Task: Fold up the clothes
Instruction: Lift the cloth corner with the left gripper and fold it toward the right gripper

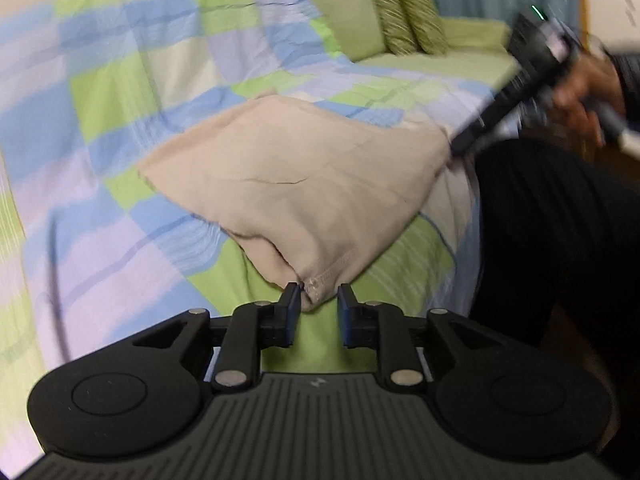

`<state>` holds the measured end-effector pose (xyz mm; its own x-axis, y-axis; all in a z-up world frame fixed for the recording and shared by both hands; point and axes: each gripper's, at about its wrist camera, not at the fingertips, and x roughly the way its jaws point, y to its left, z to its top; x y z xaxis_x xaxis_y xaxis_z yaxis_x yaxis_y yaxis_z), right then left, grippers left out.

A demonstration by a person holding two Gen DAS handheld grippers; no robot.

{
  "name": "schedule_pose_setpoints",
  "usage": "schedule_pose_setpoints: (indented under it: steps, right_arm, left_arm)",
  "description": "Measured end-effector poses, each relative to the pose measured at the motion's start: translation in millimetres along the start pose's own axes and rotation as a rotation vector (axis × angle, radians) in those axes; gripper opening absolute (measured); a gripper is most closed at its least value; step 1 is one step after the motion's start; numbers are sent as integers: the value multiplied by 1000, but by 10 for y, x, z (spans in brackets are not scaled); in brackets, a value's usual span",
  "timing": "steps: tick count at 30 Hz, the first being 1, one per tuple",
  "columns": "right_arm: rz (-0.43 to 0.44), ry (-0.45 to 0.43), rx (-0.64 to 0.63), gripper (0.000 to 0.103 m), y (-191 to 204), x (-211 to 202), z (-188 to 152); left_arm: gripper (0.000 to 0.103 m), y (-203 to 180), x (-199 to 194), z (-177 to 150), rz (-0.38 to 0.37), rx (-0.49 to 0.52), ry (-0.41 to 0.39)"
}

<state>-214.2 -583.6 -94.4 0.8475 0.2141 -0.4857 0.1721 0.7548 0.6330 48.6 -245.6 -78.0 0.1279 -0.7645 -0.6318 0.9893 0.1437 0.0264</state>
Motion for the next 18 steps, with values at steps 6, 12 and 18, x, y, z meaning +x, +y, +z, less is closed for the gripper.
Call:
schedule_pose_setpoints:
  steps: [6,12,18]
  right_arm:
    - [39,-13,1,19,6,53,22]
    - [95,14,32,3,16,81,34]
    - [34,51,36,0,6,63,-50]
  left_arm:
    - [21,325,132,-24,-109,-299,-12]
    - [1,301,-57,-60,-130,-323,-56]
    - [0,280,-86,-142,-106,-321,-37]
